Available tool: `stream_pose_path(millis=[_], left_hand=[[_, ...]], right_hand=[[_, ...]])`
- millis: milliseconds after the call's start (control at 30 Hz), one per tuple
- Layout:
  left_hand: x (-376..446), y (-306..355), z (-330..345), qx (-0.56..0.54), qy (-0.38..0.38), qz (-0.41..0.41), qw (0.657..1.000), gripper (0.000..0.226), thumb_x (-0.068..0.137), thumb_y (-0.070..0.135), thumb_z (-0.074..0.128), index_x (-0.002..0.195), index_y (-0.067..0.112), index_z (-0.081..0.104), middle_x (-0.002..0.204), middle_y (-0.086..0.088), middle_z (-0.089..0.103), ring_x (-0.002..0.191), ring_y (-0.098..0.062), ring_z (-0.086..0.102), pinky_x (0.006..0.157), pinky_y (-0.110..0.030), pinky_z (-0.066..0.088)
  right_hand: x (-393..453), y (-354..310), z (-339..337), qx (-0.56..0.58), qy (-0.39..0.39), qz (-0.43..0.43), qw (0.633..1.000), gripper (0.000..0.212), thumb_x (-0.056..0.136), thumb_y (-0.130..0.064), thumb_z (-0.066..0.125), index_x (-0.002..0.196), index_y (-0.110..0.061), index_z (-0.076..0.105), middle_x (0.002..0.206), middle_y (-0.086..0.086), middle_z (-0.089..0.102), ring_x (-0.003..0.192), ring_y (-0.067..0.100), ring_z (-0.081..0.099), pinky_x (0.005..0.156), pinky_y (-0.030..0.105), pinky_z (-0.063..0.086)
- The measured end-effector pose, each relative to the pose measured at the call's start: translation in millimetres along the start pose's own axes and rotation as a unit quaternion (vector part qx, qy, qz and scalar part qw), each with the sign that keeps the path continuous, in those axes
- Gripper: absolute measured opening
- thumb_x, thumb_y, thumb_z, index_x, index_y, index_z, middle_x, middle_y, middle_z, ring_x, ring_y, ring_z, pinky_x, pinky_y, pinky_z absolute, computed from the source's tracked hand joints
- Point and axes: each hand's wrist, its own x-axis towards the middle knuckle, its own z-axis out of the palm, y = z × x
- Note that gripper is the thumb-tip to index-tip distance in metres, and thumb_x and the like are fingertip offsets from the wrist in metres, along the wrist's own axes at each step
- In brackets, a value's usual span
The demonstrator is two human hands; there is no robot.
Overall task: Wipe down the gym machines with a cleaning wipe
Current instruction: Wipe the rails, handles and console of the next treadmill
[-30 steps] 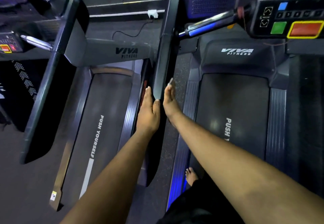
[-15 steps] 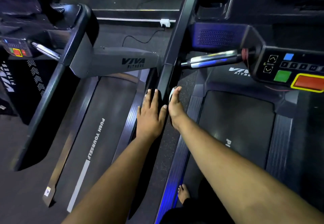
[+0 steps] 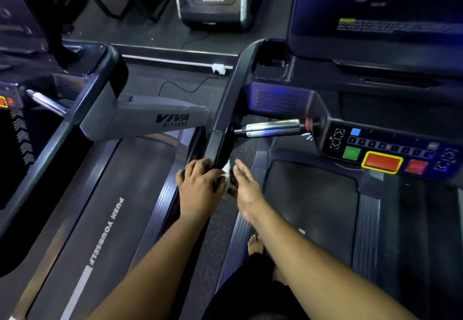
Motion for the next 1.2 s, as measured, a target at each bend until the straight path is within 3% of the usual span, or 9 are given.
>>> stream_pose_path(millis=[133,233,333,533,667,733,900,1100,1200], left_hand=[[26,12,-3,-0.121,-0.063,-0.048,0.990,0.031,0.091,0.048,0.050,0.110,0.038,0.072,0.108,0.017,0.069,0.109,-0.014,0.052,0.086,-0.037,0.026],[51,19,-4,-0.205,-0.066,-0.061,0.975,0.023,0.097,0.040,0.060,0.118,0.038,0.069,0.100,0.017,0.072,0.104,-0.010,0.054,0.085,-0.031,0.019],[79,27,-6,-0.248,-0.067,-0.063,0.964,0.022,0.095,0.039,0.064,0.116,0.040,0.067,0.091,0.020,0.068,0.101,-0.008,0.053,0.086,-0.031,0.018],[131,33,3,-0.197,-0.077,-0.024,0.977,0.016,0.093,0.044,0.065,0.104,0.035,0.073,0.107,0.017,0.063,0.116,-0.016,0.045,0.086,-0.036,0.019],[149,34,20,-0.172,-0.109,-0.042,0.978,0.018,0.089,0.046,0.068,0.101,0.035,0.075,0.124,0.012,0.053,0.127,-0.019,0.035,0.099,-0.046,0.026],[153,32,26,-0.179,-0.110,-0.055,0.976,0.016,0.089,0.043,0.068,0.099,0.033,0.075,0.127,0.010,0.051,0.130,-0.020,0.034,0.102,-0.050,0.027],[150,21,31,-0.230,-0.086,-0.053,0.968,0.030,0.096,0.034,0.059,0.126,0.028,0.062,0.141,0.004,0.047,0.139,-0.020,0.036,0.107,-0.053,0.031],[129,-11,38,-0.143,-0.155,0.039,0.977,0.059,0.108,0.034,0.038,0.162,0.022,0.018,0.171,0.003,0.006,0.157,-0.015,0.003,0.121,-0.056,0.013],[129,-7,39,-0.063,-0.194,0.097,0.974,0.069,0.105,0.034,0.033,0.163,0.019,-0.001,0.170,0.001,-0.013,0.156,-0.016,-0.015,0.124,-0.062,0.000]], right_hand=[[-6,-25,-13,-0.075,0.057,-0.068,0.993,0.042,0.100,-0.017,0.061,0.141,-0.023,0.051,0.103,0.002,0.066,0.090,0.015,0.064,0.076,0.029,0.052],[-6,-55,-18,-0.167,0.098,-0.159,0.968,0.029,0.096,0.000,0.064,0.121,-0.014,0.060,0.100,0.008,0.071,0.077,0.006,0.066,0.071,0.023,0.053],[1,-86,-15,-0.275,0.139,-0.245,0.919,0.027,0.092,-0.003,0.069,0.108,-0.023,0.061,0.102,0.005,0.072,0.084,0.009,0.069,0.076,0.029,0.055],[21,-134,-1,-0.563,0.228,-0.314,0.729,0.026,0.092,-0.019,0.065,0.118,-0.023,0.062,0.110,0.000,0.070,0.095,0.024,0.064,0.078,0.038,0.051],[33,-139,7,-0.700,0.310,-0.349,0.541,0.031,0.085,-0.018,0.068,0.116,-0.022,0.066,0.122,0.003,0.061,0.116,0.030,0.055,0.092,0.049,0.046],[39,-128,12,-0.732,0.288,-0.376,0.490,0.039,0.086,-0.016,0.064,0.125,-0.021,0.063,0.135,0.005,0.055,0.129,0.028,0.048,0.105,0.052,0.041],[54,-92,3,-0.813,0.131,-0.325,0.466,0.063,0.093,-0.019,0.058,0.153,-0.011,0.040,0.151,0.006,0.048,0.145,0.025,0.038,0.124,0.054,0.018],[78,-113,9,-0.878,0.122,-0.268,0.378,0.052,0.093,-0.048,0.045,0.131,-0.015,0.055,0.117,0.008,0.061,0.113,0.030,0.057,0.116,0.053,0.028],[83,-119,11,-0.910,0.092,-0.229,0.332,0.058,0.095,-0.049,0.052,0.143,-0.018,0.047,0.121,0.010,0.061,0.114,0.032,0.058,0.117,0.059,0.027]])
